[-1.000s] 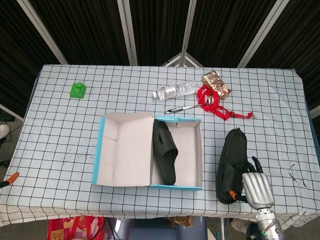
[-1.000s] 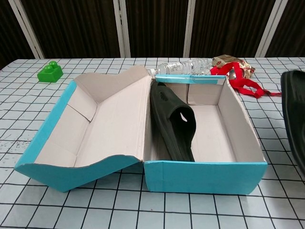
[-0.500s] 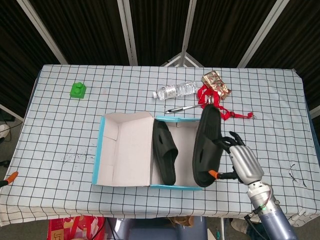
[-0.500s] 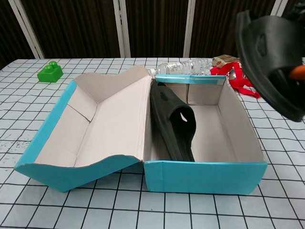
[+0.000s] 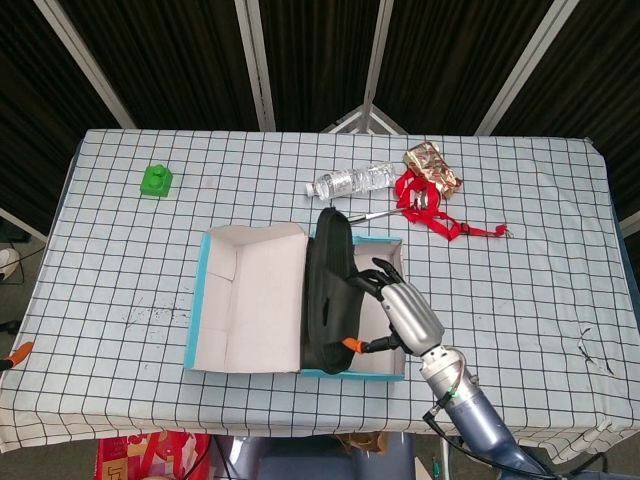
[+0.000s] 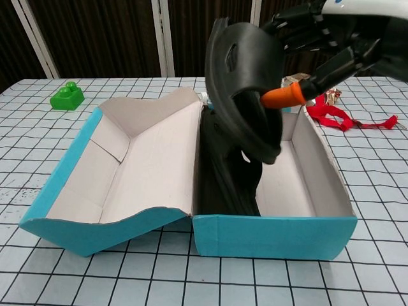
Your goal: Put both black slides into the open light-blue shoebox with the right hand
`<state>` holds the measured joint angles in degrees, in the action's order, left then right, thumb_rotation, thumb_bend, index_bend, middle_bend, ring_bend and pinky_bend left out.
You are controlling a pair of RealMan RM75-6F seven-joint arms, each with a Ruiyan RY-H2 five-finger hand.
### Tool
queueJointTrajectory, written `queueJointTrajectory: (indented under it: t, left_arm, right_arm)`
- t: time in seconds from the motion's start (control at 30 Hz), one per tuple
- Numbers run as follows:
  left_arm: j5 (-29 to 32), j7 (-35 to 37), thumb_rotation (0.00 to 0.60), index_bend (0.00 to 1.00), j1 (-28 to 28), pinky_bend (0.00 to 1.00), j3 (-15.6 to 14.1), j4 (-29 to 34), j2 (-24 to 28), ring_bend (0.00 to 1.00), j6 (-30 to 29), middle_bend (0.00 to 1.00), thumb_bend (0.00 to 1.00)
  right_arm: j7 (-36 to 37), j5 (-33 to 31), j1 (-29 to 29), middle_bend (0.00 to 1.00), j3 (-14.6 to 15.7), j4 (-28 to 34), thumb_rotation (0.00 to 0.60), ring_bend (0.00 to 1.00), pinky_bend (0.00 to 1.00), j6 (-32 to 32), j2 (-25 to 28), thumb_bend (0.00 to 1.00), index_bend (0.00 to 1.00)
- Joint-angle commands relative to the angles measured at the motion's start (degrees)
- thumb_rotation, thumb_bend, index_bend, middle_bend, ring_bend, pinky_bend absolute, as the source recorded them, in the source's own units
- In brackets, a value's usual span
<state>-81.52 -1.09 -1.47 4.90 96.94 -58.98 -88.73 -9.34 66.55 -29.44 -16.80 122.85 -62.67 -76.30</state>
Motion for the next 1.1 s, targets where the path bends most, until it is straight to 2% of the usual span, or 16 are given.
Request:
queueJointTrajectory:
  t: [0.03,0.27,0.47,0.77,1.1]
  left_arm:
    - [0.0,0.03,0.6,0.11,-0.03,0.0,-0.02,0.0,0.02,0.0,0.1,0.0,0.17]
    - [-0.39,-0.47,0.6,0.11,-0.08,0.0,-0.24,0.16,-0.13,0.0,0.14,0.0,0.17]
    - [-0.25,-0.55,0.6,0.11,-0.11,0.0,-0.16,0.11,-0.17,0.0,0.15,0.0,0.17]
    - [-0.27,-0.72,0.6,0.11,-0.1,0.0,-0.2,0.18,-0.16,0.0,0.16,0.0,0.17]
    - [-0.21,-1.0,0.6,0.11,-0.06,0.0,-0.23,0.31,-0.08,0.0,0.13,0.0,0.17]
  right_arm:
    - [-2.61,-4.14,-1.02,0.48,0.95,1.11,0.6,0.24,0.04,-1.83,-1.96,0.72,0.67]
    - [-10.58,-14.75,-3.27,0.49,-0.3,7.86,0.6,0.25,0.04,-5.77,-1.21,0.73,0.67]
    - [-13.17,-29.6,-6.78,0.49,-3.22,12.12,0.6,0.25,0.04,-8.02,-1.0,0.73,0.67]
    - [-13.0,-45.32,-11.89,0.49,-7.31,11.95,0.6,0.25,0.04,-7.58,0.9,0.73,0.67]
    - [-12.17,-52.49,-15.5,0.49,-8.25,8.62,0.6,0.26,0.04,-3.99,2.81,0.73,0.67]
